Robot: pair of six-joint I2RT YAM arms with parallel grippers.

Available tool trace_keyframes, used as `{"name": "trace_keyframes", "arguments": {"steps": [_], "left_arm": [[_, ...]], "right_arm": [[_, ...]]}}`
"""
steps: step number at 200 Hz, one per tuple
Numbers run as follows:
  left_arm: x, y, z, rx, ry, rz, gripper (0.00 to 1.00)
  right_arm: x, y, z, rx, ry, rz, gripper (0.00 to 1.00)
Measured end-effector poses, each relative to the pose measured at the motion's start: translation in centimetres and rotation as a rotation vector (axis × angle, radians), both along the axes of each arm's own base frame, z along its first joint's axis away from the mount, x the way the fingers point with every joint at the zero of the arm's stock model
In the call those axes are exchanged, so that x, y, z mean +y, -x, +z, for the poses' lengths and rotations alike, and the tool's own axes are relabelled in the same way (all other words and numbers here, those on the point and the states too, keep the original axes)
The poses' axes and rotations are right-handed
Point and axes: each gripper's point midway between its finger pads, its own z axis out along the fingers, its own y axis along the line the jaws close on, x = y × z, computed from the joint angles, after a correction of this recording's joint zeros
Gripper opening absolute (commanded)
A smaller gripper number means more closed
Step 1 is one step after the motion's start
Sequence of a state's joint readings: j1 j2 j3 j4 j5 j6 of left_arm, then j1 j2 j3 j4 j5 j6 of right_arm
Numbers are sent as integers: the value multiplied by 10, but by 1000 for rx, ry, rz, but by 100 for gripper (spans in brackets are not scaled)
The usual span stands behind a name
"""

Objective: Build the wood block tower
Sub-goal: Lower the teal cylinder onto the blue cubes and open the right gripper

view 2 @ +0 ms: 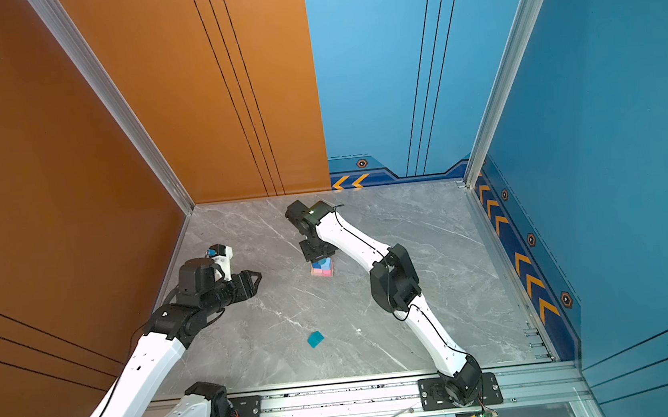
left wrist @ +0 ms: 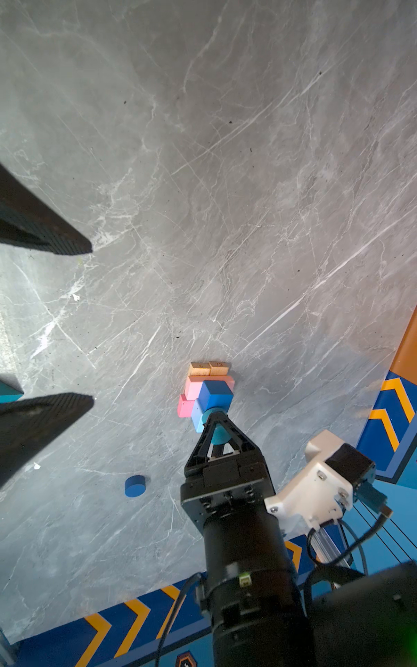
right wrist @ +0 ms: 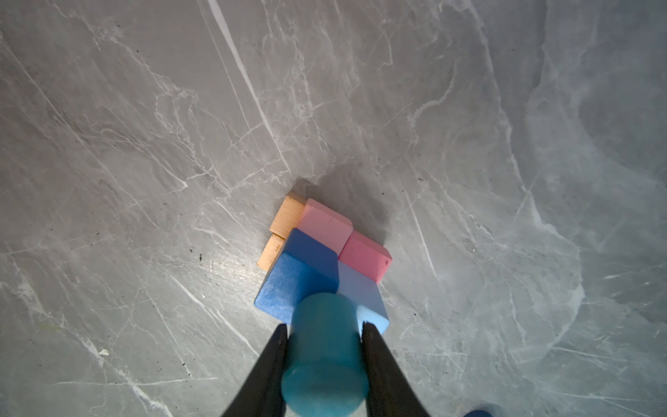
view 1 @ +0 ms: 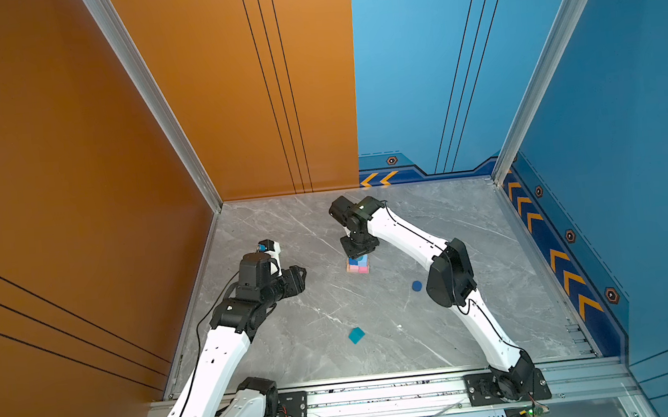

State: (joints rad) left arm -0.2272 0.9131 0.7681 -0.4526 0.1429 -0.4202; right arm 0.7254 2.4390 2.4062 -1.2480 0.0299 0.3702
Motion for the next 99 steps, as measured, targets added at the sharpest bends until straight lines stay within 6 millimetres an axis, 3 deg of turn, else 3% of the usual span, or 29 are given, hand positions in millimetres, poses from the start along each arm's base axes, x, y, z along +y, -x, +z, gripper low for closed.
{"name": "trace_keyframes", "arguments": {"steps": [99], "left_arm": [[2, -1, 0, 0, 0, 6, 63]], "right_arm": [[-1, -3, 0, 0, -5, -5, 39]]}}
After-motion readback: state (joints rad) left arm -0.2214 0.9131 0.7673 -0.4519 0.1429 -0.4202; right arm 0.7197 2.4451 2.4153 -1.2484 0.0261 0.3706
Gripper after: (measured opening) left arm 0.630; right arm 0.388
